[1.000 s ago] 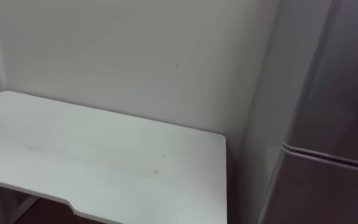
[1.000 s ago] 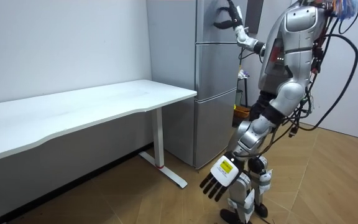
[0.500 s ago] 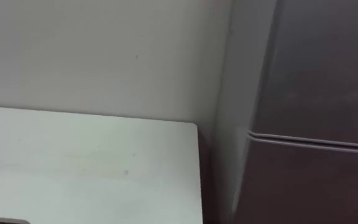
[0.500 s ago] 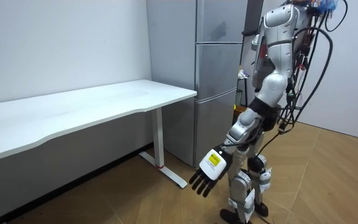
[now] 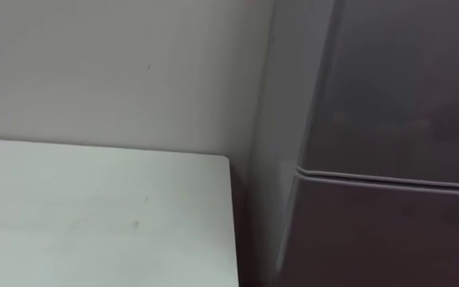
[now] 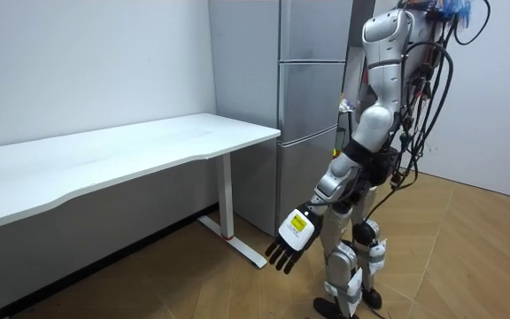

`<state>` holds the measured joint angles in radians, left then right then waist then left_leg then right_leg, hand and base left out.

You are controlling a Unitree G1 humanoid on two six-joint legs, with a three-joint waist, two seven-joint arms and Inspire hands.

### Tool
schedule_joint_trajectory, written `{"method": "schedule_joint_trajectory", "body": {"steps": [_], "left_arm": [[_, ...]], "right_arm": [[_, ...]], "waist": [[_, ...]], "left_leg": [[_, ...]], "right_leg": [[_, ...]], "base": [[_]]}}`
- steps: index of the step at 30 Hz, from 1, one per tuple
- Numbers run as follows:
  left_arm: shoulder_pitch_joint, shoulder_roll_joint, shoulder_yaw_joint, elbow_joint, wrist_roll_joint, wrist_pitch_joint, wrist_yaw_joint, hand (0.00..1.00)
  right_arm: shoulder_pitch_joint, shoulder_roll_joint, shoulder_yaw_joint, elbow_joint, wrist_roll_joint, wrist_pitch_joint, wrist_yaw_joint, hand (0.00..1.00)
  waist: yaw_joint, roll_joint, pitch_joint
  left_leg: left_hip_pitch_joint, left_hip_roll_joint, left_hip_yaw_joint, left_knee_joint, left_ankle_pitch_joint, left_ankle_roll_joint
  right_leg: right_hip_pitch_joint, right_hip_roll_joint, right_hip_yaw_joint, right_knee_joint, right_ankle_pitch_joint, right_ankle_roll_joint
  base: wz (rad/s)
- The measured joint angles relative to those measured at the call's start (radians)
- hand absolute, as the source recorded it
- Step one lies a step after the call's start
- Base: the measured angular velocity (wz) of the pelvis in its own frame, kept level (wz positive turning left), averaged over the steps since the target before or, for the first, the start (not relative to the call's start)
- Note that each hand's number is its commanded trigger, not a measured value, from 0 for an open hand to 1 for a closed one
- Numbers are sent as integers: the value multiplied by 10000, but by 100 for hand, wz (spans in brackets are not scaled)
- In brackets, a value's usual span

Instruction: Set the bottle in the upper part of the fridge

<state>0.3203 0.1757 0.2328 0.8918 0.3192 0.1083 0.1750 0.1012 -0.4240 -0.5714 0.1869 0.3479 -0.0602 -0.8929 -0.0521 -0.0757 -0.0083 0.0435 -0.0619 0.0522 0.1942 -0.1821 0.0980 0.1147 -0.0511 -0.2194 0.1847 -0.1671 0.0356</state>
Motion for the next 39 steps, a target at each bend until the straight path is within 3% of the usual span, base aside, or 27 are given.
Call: {"method": "schedule_joint_trajectory", "body": {"steps": [1,7,15,22,29,32,37,39], "left_arm": [[6,-30,-5,0,-1,9,20,0],[86,-150,-37,12,-334,35,158,0],[75,-409,-46,85,-340,32,235,0],[276,-489,-104,697,-441,-38,567,0],[253,-546,-385,796,-433,-37,566,0],[196,-745,-429,812,-433,-38,568,0],[143,-761,-527,766,-114,-48,562,0],[35,-756,-621,885,70,-42,551,0]], "right_arm": [[118,129,-1,17,255,48,29,0],[947,1287,229,1103,2287,313,325,0],[1537,2413,1561,3489,3050,375,973,0],[1650,2625,2362,5814,3056,376,2048,0],[1658,2686,3311,8056,3061,442,4003,0],[1708,2757,3619,8286,3050,644,4851,0],[1821,2764,4441,8316,1404,764,5899,0],[1682,2771,4705,8543,-99,785,6337,0]], "waist": [[-7,93,28],[-54,469,25],[-111,423,15],[-72,501,54],[-11,573,55],[-3,688,59],[33,710,64],[61,698,65]], "left_leg": [[1,0,0,0,-3,3],[32,1,33,5,-17,1],[71,-24,133,128,-10,-44],[179,-17,247,29,-57,-59],[236,-27,272,28,-174,-50],[233,-30,280,33,-217,-45],[232,-31,283,31,-234,-58],[208,-26,291,33,-235,-58]], "right_leg": [[4,0,-1,-1,0,0],[15,-5,5,3,-7,-6],[107,1,324,-105,-246,-166],[87,12,525,-142,-289,-153],[186,7,514,-175,-331,-138],[185,7,537,-176,-345,-130],[181,8,497,-177,-383,-135],[162,11,495,-181,-385,-137]], "base": [[0],[-1],[-2],[-7],[0],[-4],[-1],[0]]}}
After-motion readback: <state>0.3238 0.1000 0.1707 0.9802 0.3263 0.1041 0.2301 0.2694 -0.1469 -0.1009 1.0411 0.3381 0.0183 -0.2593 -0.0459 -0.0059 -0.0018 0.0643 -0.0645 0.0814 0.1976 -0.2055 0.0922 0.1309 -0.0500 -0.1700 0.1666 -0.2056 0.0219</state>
